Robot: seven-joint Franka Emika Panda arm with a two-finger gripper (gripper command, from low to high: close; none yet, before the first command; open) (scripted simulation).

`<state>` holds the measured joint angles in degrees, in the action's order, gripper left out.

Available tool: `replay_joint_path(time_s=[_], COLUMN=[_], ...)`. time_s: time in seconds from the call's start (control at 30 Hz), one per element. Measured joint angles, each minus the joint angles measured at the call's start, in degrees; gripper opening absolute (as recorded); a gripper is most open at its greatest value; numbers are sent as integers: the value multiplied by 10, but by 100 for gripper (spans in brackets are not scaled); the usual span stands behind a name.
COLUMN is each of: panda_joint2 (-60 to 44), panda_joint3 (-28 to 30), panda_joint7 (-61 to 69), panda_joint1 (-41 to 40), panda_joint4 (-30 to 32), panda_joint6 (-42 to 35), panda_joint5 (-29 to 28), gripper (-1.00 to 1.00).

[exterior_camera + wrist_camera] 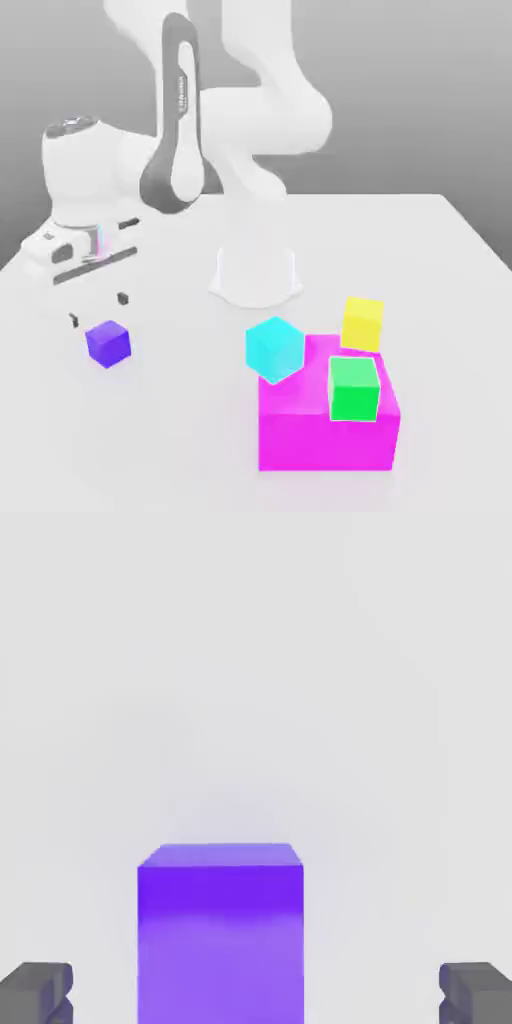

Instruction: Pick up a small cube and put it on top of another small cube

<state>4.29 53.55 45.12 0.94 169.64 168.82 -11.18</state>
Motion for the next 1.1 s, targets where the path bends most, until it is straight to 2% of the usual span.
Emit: replay_joint_path(time_s=[0.1, 0.2, 0.33, 0.47, 0.67, 0.97, 1.0, 1.1], panda_joint2=[-14, -34, -68, -101, -146, -215, -222, -222], panda_joint3=[14, 15, -64, -139, -224, -306, -312, -312], panda_joint7=[47, 128, 263, 365, 471, 587, 597, 597], panda_joint1=[38, 77, 50, 5, -52, -113, -118, -118], panda_joint4=[-2, -6, -20, -38, -61, -89, -91, -91], panda_joint6=[14, 25, 29, 27, 27, 36, 38, 38], panda_joint5=[71, 189, 381, 521, 658, 793, 803, 803], gripper=[0, 0, 0, 0, 0, 0, -100, -100])
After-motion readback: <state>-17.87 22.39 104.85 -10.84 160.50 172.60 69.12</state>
